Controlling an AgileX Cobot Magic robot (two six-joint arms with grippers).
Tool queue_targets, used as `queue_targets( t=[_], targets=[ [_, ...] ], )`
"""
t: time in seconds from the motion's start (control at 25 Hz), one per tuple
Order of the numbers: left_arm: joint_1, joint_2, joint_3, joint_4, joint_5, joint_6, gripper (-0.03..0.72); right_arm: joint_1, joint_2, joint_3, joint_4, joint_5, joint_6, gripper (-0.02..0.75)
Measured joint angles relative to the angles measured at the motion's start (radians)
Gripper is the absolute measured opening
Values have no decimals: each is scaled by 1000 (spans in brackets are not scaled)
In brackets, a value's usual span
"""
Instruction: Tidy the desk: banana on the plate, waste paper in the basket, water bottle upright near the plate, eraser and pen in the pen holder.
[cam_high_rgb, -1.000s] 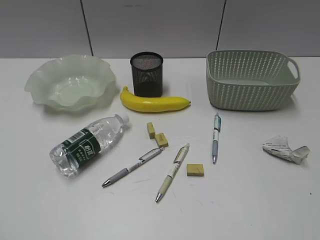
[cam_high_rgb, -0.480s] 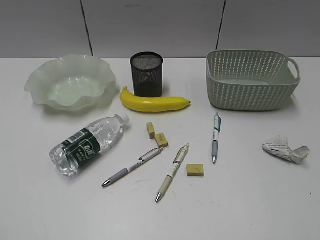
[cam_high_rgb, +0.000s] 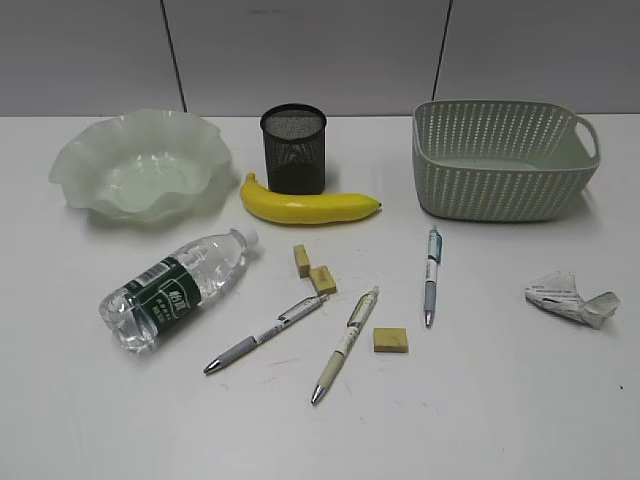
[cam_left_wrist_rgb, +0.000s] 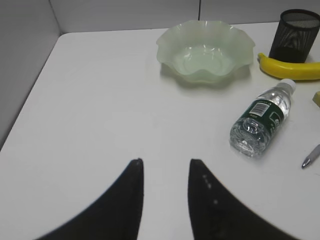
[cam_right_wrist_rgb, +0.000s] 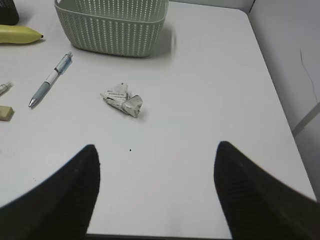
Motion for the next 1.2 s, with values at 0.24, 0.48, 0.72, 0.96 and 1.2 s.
queue_targets(
  t=[0.24,0.48,0.72,0.96,1.2],
  targets=[
    [0,0,0,0,0,0,229,0,0,0,0,0,0,561],
    [-78,44,-17,2,-37,0,229,0,20,-4,11,-6,0,561],
    [-108,205,-32,17,-296,0,229,0,147,-21,26,-114,-3,561],
    [-108,544,-75,-113,-575,85,230,10,326,-21,74,-290,-6,561],
    [-155,989,-274,-296,-593,321,249,100,474,-14,92,-428,-6,561]
  ],
)
